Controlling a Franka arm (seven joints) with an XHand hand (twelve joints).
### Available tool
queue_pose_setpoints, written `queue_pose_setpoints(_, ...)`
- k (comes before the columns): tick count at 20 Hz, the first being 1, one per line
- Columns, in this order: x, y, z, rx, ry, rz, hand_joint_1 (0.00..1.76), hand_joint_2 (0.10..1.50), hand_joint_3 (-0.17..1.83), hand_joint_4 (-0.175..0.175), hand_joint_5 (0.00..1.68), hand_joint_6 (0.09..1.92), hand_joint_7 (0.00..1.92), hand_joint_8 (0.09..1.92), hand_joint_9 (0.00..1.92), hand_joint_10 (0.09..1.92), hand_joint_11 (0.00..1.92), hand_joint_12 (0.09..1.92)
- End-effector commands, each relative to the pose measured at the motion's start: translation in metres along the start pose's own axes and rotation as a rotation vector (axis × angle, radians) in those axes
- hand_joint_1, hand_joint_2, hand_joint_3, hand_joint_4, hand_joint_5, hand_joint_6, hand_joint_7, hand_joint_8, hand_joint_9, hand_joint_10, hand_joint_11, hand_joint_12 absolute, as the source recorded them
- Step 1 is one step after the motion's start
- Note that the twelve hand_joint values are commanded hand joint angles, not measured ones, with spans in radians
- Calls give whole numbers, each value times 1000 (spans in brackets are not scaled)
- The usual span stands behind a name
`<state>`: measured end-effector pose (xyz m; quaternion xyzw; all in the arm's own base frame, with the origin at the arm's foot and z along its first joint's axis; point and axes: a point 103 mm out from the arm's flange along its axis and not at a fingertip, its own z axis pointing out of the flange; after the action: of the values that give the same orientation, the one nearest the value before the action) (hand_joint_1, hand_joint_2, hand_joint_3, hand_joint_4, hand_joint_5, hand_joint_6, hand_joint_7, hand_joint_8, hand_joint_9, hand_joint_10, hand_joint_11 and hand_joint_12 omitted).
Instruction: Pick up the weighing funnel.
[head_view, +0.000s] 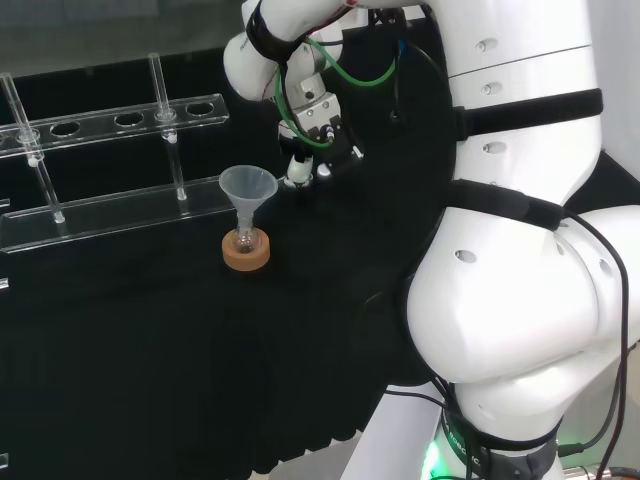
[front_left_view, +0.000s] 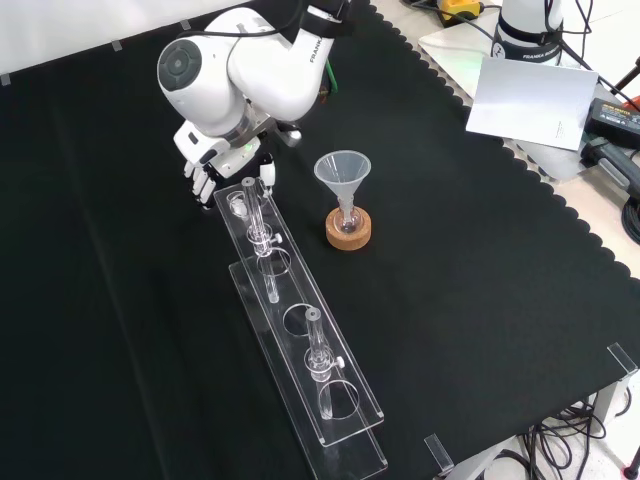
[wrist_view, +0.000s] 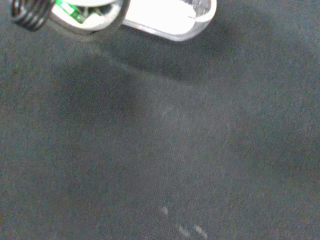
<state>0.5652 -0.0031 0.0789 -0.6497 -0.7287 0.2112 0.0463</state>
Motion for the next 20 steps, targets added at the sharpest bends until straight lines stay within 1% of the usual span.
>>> queue_pose_setpoints(1, 2, -2, 5, 6, -25, -18, 913, 640, 534, 13, 685, 690, 581, 677, 804, 497, 595, 1223)
queue_pose_setpoints(2, 3, -2, 5, 4, -29, -18, 914, 639, 535, 13, 685, 691, 582, 677, 804, 496, 596, 1222)
queue_pose_setpoints(4, -3, -3, 7, 0, -12, -22, 914, 638, 536, 13, 686, 693, 582, 677, 806, 495, 597, 1220)
queue_pose_setpoints(5, -3, -3, 7, 5, -19, -21, 915, 638, 537, 14, 688, 695, 582, 677, 807, 494, 598, 1219)
queue_pose_setpoints(7, -3, -4, 7, -6, -12, -28, 919, 637, 538, 16, 704, 702, 585, 678, 810, 494, 599, 1219)
queue_pose_setpoints(11, -2, -3, 7, -16, -22, -49, 953, 638, 543, 32, 756, 719, 593, 680, 822, 494, 607, 1216)
queue_pose_setpoints(17, -2, -1, 8, -19, -33, -58, 978, 632, 564, 49, 818, 714, 613, 679, 841, 480, 623, 1201)
queue_pose_setpoints(20, -3, -2, 9, -26, -28, -65, 982, 631, 568, 52, 832, 715, 621, 680, 848, 479, 627, 1200)
